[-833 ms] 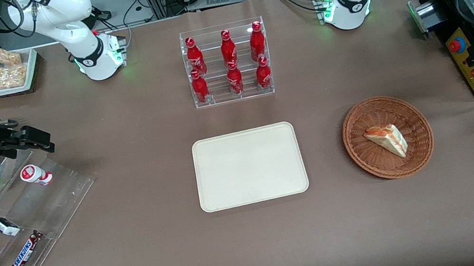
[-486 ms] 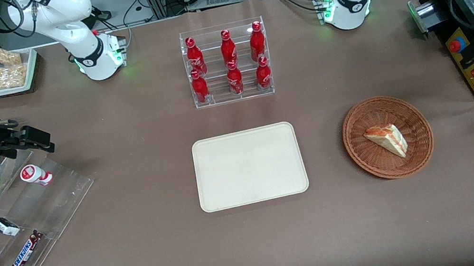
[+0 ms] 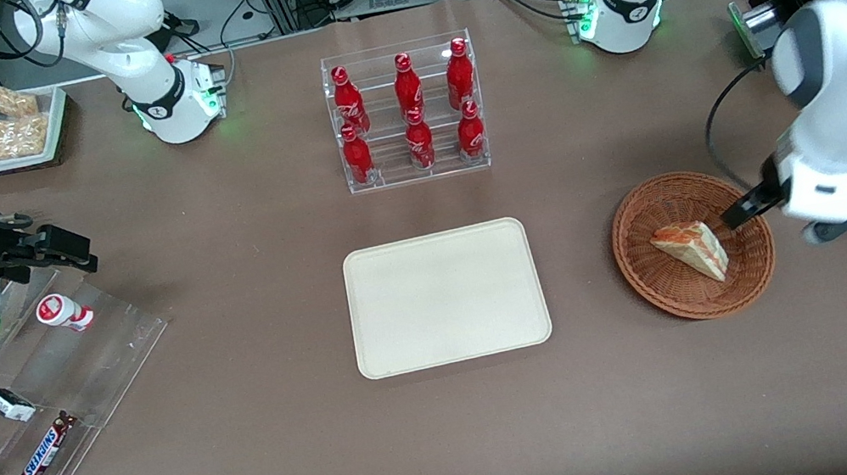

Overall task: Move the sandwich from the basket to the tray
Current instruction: 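Move the left gripper down over the wrapped sandwich in the wicker basket, then close the left gripper on the sandwich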

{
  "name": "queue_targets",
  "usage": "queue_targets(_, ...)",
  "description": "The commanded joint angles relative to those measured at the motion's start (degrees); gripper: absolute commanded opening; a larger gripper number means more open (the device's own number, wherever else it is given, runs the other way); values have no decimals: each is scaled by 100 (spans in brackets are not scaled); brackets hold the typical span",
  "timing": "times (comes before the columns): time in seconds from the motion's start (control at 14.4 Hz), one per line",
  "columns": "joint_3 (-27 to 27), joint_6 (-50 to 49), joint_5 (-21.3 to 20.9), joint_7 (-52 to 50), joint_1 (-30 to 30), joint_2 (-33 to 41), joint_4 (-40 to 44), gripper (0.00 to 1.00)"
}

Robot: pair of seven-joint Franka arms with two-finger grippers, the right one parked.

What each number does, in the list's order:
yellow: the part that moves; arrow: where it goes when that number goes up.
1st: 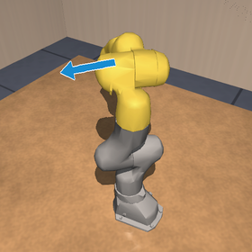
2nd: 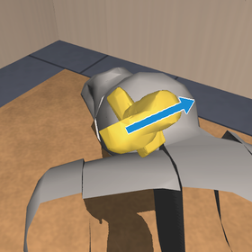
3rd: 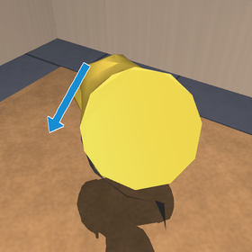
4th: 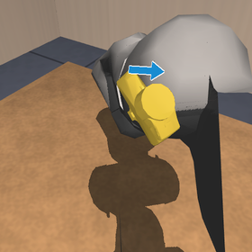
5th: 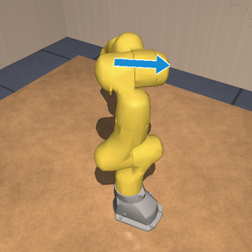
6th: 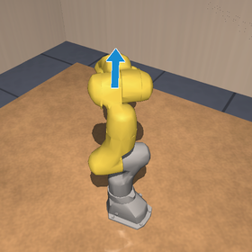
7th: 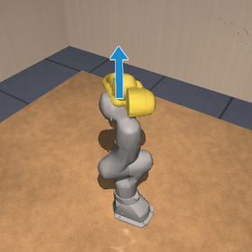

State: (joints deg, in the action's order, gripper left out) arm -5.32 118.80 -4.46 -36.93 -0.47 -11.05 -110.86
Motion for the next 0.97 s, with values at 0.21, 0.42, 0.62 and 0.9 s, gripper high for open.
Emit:
queue_targets(0.21,-13,724,-99,-1581,91,-1020,47,100)
queue_targets(0.42,-13,1110,-91,-1625,99,-1408,56,100)
queue_targets(0.62,-13,1014,-91,-1608,47,-1409,-15,10)
queue_targets(0.9,-22,96,-73,-1310,73,-1085,484,0)
